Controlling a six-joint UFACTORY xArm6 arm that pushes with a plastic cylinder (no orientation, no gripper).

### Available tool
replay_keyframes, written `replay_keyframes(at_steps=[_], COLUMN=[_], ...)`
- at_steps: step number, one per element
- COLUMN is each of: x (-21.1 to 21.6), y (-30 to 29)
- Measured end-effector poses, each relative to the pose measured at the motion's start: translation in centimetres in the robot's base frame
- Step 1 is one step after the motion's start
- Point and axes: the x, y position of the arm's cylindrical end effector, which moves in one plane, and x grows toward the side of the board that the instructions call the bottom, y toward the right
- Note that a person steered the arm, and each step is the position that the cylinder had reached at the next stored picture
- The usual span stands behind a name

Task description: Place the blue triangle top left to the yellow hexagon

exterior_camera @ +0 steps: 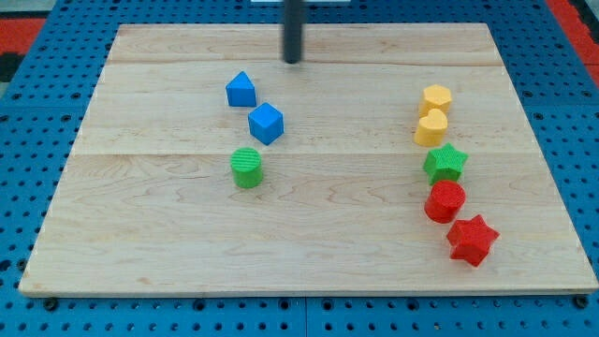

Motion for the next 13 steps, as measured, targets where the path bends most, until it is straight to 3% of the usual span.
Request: replay_keyframes(at_steps=[1,3,7,8,9,12,13], x=[-0.7,9.5,7.2,10.6,12.1,5.2,6.2], y=[-10.4,-12.6,-11.8,-11.7,-6.9,-0.8,2.1])
